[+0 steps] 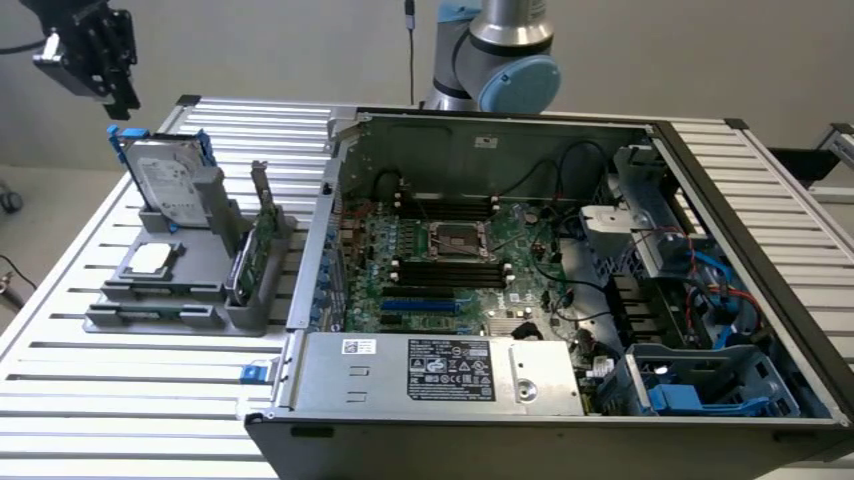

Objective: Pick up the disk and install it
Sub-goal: 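Pick up the disk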

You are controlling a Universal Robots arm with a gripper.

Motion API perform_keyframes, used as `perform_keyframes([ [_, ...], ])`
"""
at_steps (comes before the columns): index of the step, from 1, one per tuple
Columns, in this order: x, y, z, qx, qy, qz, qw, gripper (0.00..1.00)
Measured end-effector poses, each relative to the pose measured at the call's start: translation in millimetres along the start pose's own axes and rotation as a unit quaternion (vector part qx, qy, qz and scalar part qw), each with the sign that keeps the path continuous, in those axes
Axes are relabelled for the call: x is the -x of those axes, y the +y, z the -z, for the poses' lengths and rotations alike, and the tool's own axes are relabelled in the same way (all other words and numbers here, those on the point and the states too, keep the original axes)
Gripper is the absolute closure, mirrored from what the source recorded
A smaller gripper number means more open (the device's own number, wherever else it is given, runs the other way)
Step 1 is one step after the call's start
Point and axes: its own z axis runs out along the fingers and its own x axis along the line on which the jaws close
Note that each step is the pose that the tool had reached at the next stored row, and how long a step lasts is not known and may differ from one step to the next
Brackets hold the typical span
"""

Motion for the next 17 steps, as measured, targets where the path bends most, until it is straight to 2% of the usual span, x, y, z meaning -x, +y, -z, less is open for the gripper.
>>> perform_keyframes([
  [2,0.0,0.0,-2.9,0.0001,0.0,0.0,1.0,0.58],
  [5,-0.1,0.0,-8.3,0.0001,0.0001,0.0,1.0,0.52],
  [6,-0.1,0.0,-10.1,0.0001,0.0,0.0,1.0,0.46],
  [17,-0.3,0.1,-29.4,0.0001,0.0008,0.001,1.0,0.46],
])
